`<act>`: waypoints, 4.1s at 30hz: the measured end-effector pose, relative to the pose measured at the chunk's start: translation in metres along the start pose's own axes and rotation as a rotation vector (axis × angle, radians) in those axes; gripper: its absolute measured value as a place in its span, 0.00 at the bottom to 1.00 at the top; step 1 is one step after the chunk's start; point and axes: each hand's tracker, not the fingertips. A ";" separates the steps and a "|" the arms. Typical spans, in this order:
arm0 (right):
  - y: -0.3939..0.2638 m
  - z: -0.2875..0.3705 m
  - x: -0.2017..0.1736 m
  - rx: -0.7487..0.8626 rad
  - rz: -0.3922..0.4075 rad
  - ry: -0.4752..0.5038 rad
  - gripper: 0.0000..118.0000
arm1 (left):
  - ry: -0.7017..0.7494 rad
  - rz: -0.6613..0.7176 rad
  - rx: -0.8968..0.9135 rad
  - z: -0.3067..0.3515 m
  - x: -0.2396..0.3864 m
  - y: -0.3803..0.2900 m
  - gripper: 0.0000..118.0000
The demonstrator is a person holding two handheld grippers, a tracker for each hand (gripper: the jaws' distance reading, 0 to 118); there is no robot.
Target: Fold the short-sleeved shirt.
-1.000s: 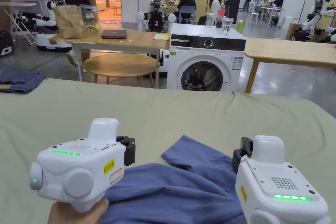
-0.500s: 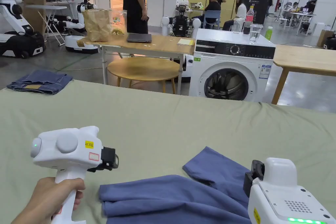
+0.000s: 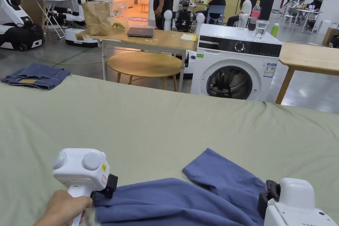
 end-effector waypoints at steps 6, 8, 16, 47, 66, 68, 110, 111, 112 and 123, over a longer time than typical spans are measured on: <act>0.002 -0.012 0.012 -0.033 -0.007 0.002 0.00 | -0.068 0.003 0.026 0.003 -0.006 -0.004 0.00; 0.008 -0.018 0.018 -0.039 -0.006 0.004 0.00 | -0.081 0.002 0.029 0.003 -0.010 -0.005 0.00; 0.064 -0.109 0.060 -0.231 0.016 0.007 0.00 | -0.130 -0.019 0.114 0.027 -0.014 -0.003 0.00; 0.082 -0.153 0.078 -0.355 0.031 0.103 0.00 | -0.122 -0.060 0.338 0.120 -0.018 -0.006 0.00; 0.282 -0.014 0.102 0.088 0.042 -0.005 0.00 | -0.060 -0.103 0.678 0.337 -0.042 0.100 0.00; 0.307 -0.006 0.095 0.123 0.043 -0.008 0.00 | -0.047 -0.105 0.721 0.356 -0.043 0.114 0.00; 0.169 0.037 0.084 0.059 0.102 -0.082 0.00 | -0.052 -0.116 0.727 0.283 -0.066 -0.009 0.00; 0.156 0.048 0.085 0.047 0.101 -0.081 0.00 | -0.063 -0.126 0.718 0.283 -0.068 -0.030 0.00; 0.146 0.056 0.086 0.031 0.096 -0.081 0.00 | -0.064 -0.118 0.718 0.283 -0.069 -0.045 0.00; -0.002 0.137 0.087 -0.183 0.098 -0.067 0.00 | -0.092 -0.103 0.556 0.238 -0.079 -0.203 0.00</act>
